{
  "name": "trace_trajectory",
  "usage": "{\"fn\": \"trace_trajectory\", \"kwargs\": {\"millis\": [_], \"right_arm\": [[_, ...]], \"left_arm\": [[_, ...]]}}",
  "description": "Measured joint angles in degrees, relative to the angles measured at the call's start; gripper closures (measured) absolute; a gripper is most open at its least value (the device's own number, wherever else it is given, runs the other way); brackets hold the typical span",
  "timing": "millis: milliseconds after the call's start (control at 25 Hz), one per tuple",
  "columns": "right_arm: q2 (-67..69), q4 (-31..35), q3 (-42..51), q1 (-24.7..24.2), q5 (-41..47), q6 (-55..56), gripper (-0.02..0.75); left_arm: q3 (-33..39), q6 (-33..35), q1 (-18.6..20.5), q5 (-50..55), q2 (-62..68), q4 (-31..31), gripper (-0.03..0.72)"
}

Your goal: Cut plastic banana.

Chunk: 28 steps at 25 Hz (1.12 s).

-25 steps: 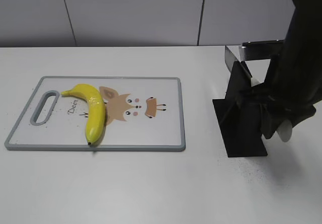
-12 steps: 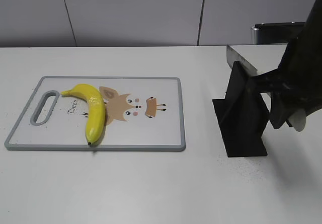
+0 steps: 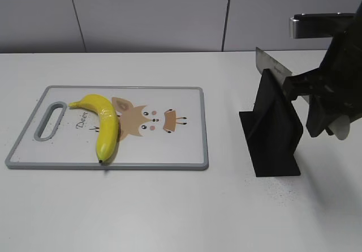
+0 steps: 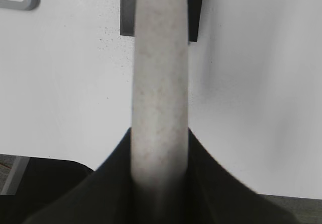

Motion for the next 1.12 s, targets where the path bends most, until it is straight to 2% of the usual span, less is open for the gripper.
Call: {"fn": "trace_trajectory", "kwargs": {"millis": [280,800,1120], "right_arm": [[-0.83,-0.68,-1.83,0.0,0.01,0.61,0.556],[-0.88,-2.63,-12.52,0.0,2.08,0.33,0.556],[-0.89,-2.87,-15.29,0.0,3.03,-16.36,0.556]], "left_arm": [[0.0,0.0,0.0,0.0,0.0,0.0,0.167],[0.0,0.0,0.0,0.0,0.0,0.0,0.167],[0.0,0.08,0.0,0.0,0.0,0.0,0.167]]}}
